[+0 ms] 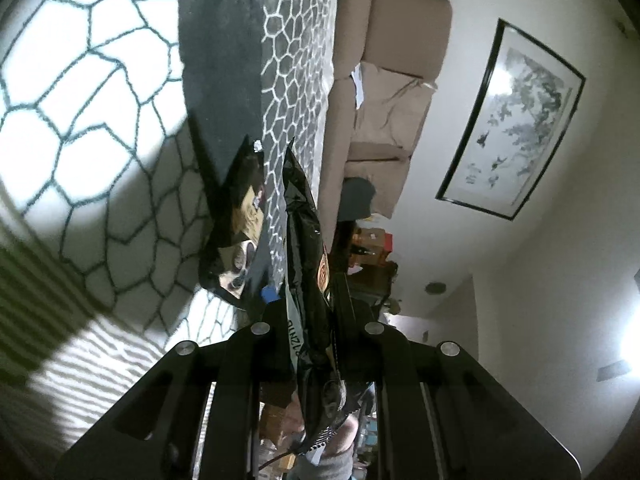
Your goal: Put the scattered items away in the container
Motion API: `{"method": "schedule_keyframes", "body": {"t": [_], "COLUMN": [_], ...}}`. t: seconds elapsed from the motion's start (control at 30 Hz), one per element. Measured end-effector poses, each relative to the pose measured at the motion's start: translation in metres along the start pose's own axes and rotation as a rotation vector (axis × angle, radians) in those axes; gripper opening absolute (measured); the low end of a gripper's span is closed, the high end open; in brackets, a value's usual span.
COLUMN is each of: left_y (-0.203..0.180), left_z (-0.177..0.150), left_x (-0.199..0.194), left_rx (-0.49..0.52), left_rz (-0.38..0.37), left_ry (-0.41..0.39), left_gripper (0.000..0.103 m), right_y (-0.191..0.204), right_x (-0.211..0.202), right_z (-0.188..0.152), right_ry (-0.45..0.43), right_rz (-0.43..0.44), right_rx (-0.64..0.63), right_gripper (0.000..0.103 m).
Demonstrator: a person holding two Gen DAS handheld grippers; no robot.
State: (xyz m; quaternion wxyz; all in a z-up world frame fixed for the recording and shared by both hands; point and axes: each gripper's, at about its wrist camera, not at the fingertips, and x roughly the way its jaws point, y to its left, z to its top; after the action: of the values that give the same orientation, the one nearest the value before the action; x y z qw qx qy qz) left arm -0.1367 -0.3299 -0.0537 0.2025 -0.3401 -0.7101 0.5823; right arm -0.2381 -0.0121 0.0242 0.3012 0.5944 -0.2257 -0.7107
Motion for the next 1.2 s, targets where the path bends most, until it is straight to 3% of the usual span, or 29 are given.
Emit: {"method": "schedule_keyframes", "body": {"t": [0.1,0.33,0.47,0.57,0.73,0.87,0.97,1.1,1.2], "left_y": [0.005,0.024,0.033,0.038,0.045,0.021,0.011,0.034,0.034], "left_z": [0.002,0.001,-0.003,-0.006,-0.013,-0.015,-0.012,-0.009,-0.013], "left_x": [0.006,0.019,0.018,0.018,0.017,0.01,0.001,0.004,0.005], "left_rx": [-0.002,-0.052,-0.072,-0.085,-0.107,-0.052,0.011,-0.065,-0.062], "left_rz": [0.038,0.105,0.138,0.165,0.183,0.127,0.19,0.23,0.25], "left_ry": [-0.005,0.002,-0.006,-0.007,-0.005,-0.015,-0.065,-0.048,-0.049], "left_gripper": [0.012,0.012,0.012,0.012,0.012,0.012,0.012,0.012,0.013], "right_y": [0.002,0.0,0.008,0.01,-0.003,0.011,0.013,0.012,0.02], "right_x": [0.011,0.05,0.07,0.094,0.121,0.138,0.148,0.151,0.148], "right_z": [0.007,0.006,-0.002,-0.007,-0.002,0.001,-0.001,-0.001,-0.002], "right_ry": [0.013,0.06,0.12,0.162,0.105,0.119,0.13,0.138,0.155], "right_rz": [-0.038,0.064,0.152,0.165,0.2,0.155,0.153,0.187,0.224], "right_rx": [-0.033,0.009,-0.012,0.001,0.115,0.031,0.022,0.057,0.06], "right_gripper": [0.056,0.055,0.042,0.041,0.04,0.041,0.041,0.041,0.042]}}
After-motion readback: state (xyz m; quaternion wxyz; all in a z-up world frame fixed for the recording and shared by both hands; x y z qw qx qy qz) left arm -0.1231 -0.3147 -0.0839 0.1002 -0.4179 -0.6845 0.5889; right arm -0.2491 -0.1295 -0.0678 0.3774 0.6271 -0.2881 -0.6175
